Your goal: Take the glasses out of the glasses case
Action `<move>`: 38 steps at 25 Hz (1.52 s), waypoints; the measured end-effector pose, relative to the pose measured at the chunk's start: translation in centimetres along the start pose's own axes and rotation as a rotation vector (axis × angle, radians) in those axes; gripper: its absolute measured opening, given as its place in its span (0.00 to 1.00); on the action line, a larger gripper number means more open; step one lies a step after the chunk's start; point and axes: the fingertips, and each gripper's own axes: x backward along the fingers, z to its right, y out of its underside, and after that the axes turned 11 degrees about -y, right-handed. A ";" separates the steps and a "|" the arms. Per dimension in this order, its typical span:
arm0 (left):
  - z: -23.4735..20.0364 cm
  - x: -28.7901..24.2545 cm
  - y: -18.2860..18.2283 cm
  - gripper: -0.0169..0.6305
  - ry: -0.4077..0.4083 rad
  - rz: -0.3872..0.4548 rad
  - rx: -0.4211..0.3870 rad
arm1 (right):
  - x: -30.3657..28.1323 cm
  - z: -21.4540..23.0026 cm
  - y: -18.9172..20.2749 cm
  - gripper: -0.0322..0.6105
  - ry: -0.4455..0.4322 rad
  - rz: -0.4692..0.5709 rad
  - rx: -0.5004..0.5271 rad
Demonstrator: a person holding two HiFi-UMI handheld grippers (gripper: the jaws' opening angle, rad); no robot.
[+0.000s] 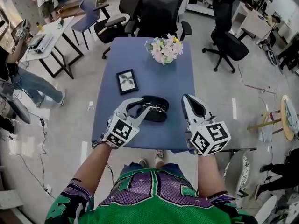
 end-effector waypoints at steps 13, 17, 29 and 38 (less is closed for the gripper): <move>2.3 -3.5 9.1 0.19 0.070 -0.169 0.024 | -1.6 2.5 3.2 0.05 -0.005 -0.065 -0.051; 2.8 -4.8 10.7 0.19 0.088 -0.201 0.017 | -1.7 3.6 3.6 0.05 0.003 -0.071 -0.063; 4.7 -8.3 13.8 0.19 0.158 -0.294 -0.092 | -2.1 5.7 4.1 0.05 0.005 -0.095 -0.077; 5.4 -9.7 16.3 0.19 0.177 -0.362 -0.147 | -2.2 7.2 4.4 0.05 0.016 -0.101 -0.090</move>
